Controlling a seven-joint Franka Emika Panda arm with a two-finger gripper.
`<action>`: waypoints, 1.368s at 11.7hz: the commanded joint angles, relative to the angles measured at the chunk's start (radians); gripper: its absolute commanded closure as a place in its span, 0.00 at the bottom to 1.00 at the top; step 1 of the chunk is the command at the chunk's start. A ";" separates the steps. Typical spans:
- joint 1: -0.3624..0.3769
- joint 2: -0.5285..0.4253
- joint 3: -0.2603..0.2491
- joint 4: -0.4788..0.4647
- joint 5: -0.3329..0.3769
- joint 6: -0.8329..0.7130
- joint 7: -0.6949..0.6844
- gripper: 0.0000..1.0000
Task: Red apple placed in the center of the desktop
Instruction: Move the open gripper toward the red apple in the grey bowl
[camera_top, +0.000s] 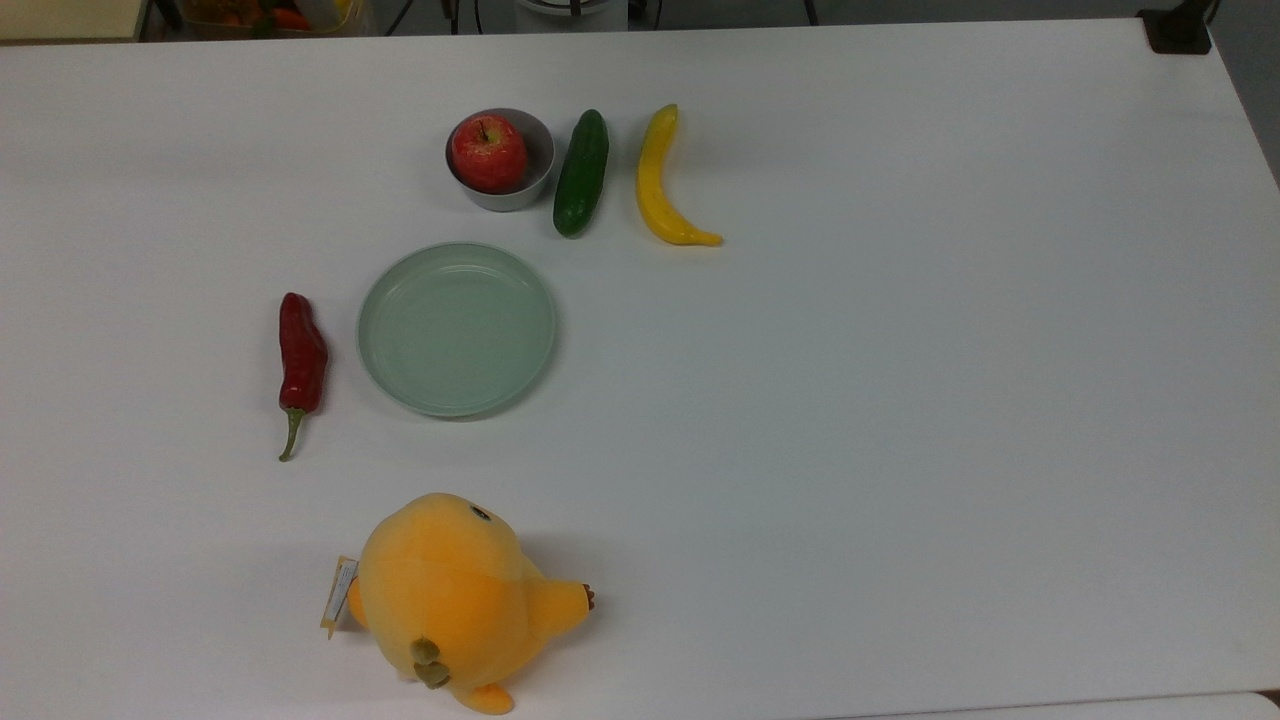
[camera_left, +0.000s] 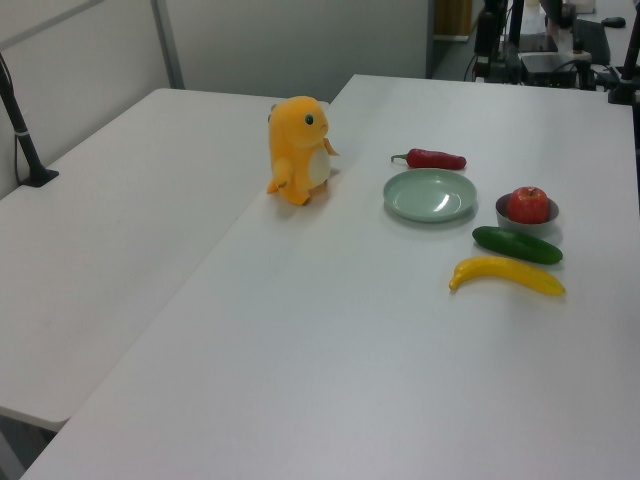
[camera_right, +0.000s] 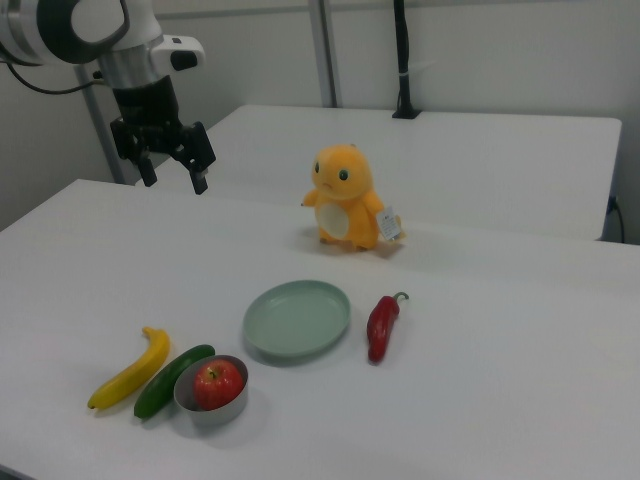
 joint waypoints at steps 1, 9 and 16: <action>0.017 -0.007 -0.018 -0.013 0.018 0.022 -0.015 0.00; 0.019 -0.015 -0.008 -0.053 0.018 -0.070 -0.070 0.00; 0.013 -0.015 -0.004 -0.125 0.007 -0.246 -0.309 0.00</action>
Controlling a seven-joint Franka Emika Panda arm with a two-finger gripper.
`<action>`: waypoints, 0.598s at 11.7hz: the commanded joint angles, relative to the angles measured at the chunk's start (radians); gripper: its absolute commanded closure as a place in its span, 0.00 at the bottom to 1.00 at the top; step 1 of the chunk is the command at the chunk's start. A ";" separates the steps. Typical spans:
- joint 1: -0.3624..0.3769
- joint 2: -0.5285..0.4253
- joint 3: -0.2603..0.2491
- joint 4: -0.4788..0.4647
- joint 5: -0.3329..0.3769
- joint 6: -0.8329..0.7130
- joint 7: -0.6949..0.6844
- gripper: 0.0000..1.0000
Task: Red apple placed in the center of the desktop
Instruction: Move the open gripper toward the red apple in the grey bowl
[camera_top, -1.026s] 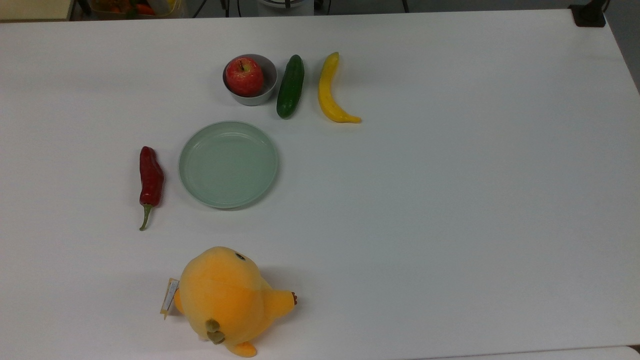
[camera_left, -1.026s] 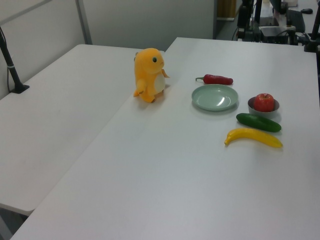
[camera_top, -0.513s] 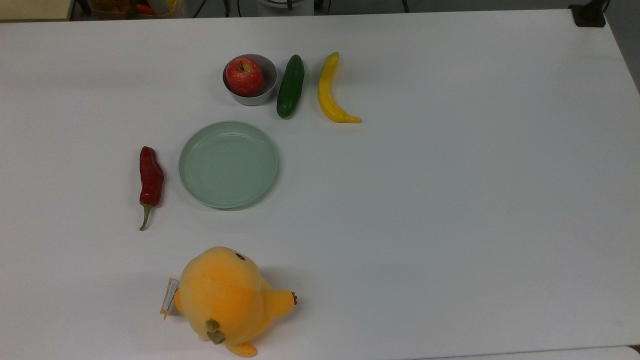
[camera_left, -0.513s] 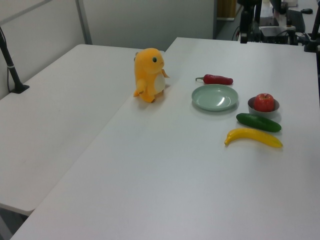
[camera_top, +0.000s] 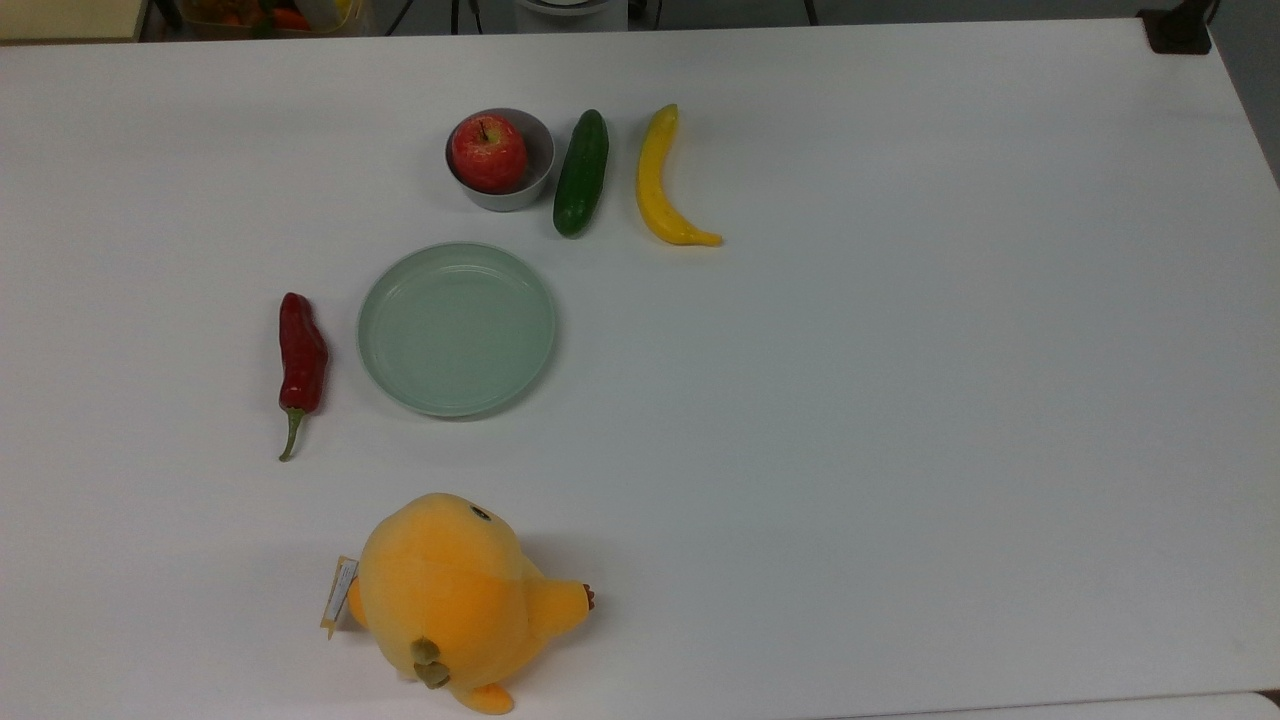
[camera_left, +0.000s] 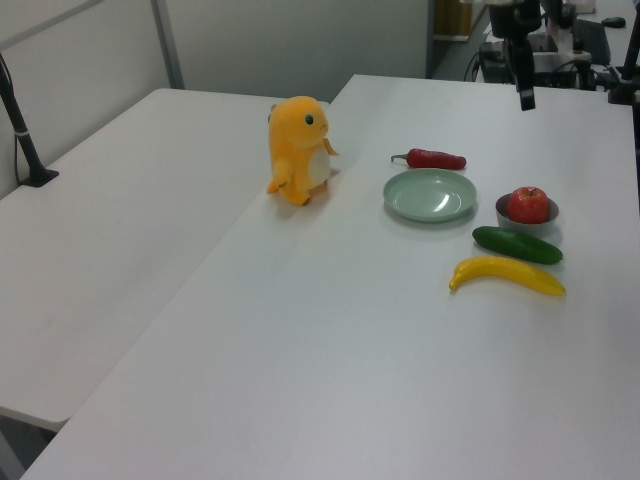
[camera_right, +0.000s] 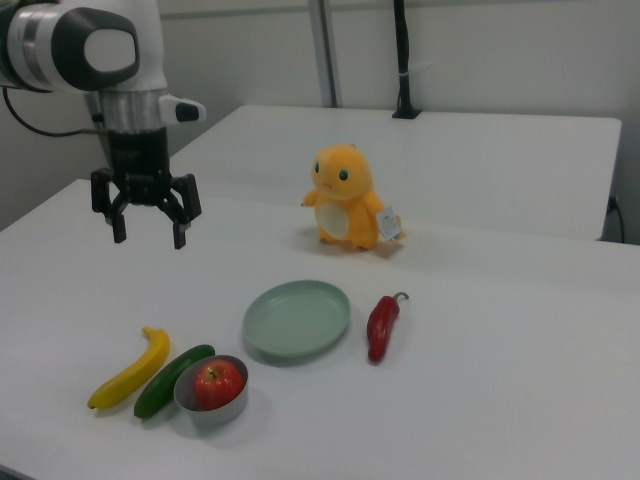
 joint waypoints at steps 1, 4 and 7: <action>0.004 -0.016 -0.007 -0.052 0.005 -0.052 -0.155 0.00; 0.003 -0.030 -0.007 -0.113 -0.013 -0.043 -0.302 0.00; 0.003 -0.069 -0.007 -0.252 -0.064 0.057 -0.367 0.00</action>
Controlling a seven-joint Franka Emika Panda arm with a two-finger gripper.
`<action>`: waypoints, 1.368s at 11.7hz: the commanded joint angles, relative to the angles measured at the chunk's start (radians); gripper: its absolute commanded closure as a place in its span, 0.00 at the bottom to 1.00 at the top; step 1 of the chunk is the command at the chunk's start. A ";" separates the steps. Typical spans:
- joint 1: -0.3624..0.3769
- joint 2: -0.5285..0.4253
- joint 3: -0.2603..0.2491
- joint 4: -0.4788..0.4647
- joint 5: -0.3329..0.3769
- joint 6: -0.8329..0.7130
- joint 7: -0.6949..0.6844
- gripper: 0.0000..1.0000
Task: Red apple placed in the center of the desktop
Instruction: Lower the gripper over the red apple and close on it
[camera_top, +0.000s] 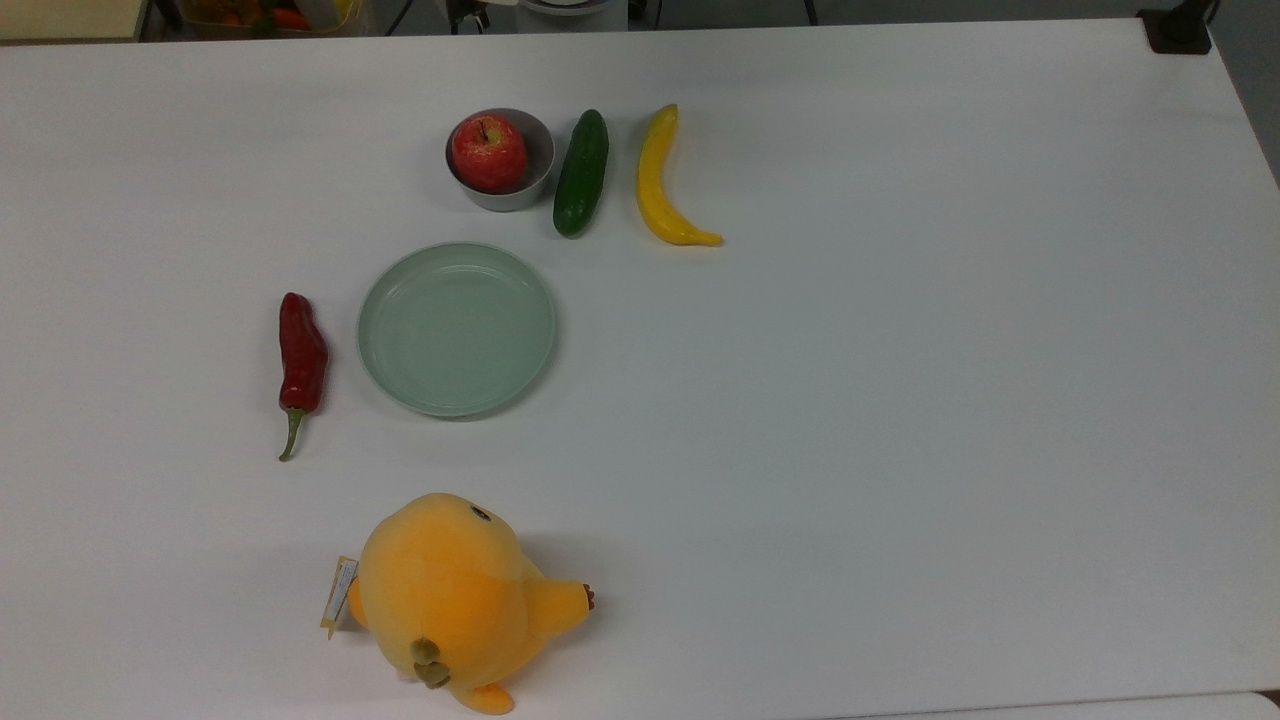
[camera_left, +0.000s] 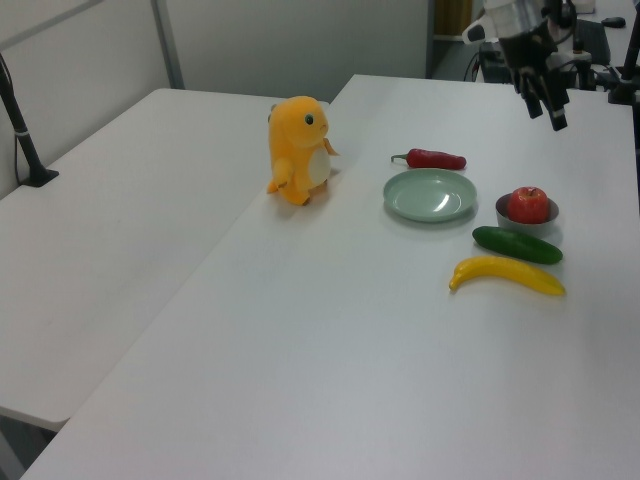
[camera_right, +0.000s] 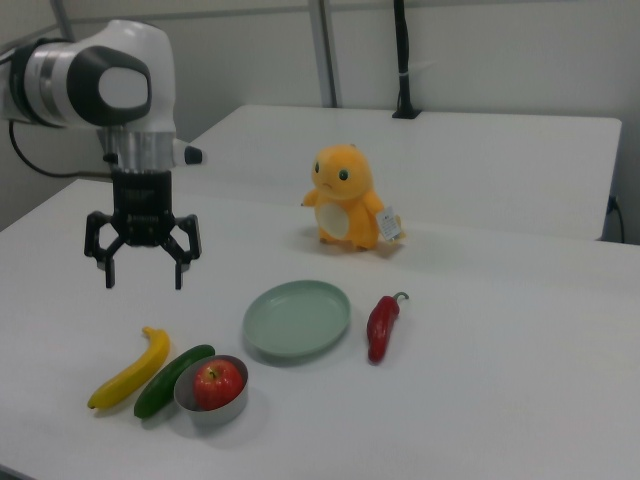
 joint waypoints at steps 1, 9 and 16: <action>0.004 -0.071 -0.004 -0.196 -0.053 0.166 -0.045 0.00; -0.033 -0.110 -0.006 -0.549 -0.185 0.758 -0.035 0.00; -0.042 -0.100 -0.006 -0.611 -0.238 0.846 -0.035 0.00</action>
